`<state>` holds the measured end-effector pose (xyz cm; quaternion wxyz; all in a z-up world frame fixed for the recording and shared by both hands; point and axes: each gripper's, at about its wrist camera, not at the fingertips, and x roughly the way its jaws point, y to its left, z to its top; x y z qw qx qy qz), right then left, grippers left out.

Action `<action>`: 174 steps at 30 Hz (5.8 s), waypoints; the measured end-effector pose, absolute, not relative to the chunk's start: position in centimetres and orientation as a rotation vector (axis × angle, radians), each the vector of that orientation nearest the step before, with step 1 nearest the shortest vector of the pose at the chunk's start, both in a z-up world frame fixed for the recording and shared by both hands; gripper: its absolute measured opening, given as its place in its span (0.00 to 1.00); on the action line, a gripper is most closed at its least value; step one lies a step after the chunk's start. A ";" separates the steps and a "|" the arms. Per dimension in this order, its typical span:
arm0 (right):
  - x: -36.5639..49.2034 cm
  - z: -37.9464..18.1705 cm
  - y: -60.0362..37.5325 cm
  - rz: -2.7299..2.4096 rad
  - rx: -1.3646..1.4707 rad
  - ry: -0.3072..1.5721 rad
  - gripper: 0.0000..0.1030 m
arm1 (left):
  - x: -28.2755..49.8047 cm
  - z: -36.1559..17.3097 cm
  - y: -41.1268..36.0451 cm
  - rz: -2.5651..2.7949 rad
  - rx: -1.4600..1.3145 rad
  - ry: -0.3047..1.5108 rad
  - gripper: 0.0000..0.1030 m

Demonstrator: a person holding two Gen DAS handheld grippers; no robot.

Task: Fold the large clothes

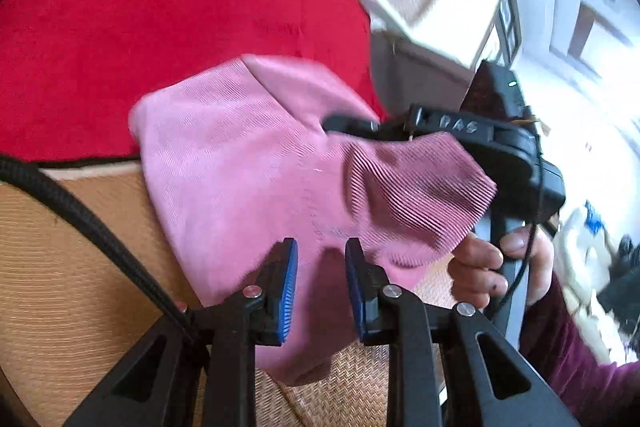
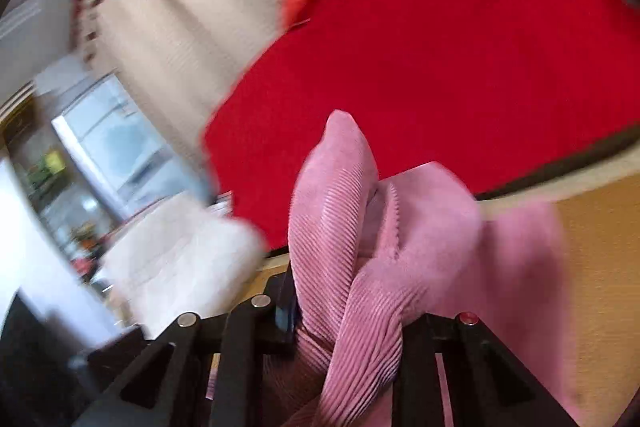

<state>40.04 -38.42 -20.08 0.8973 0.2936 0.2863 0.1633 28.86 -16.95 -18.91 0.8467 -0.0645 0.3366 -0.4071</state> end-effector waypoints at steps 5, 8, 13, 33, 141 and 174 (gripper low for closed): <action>41.8 -30.2 -43.8 0.190 0.767 0.863 0.20 | 30.4 -20.6 -16.7 -0.952 -0.258 0.781 0.23; 41.6 -30.5 -43.9 0.201 0.722 0.854 0.20 | 31.1 -20.4 -15.7 -0.856 -0.225 0.730 0.41; 42.4 -31.3 -43.2 0.204 0.733 0.854 0.21 | 30.0 -23.4 -20.1 -0.731 0.106 0.718 0.50; 42.4 -28.3 -45.0 0.068 0.667 0.797 0.60 | 28.9 -23.8 -21.8 -0.646 0.227 0.696 0.60; 39.1 -30.9 -42.8 0.090 0.631 1.050 0.67 | 35.1 -23.8 -15.1 -0.717 -0.129 0.873 0.82; 36.5 -23.9 -41.6 0.100 0.505 0.942 0.40 | 32.1 -23.7 -15.6 -0.545 0.180 0.722 0.82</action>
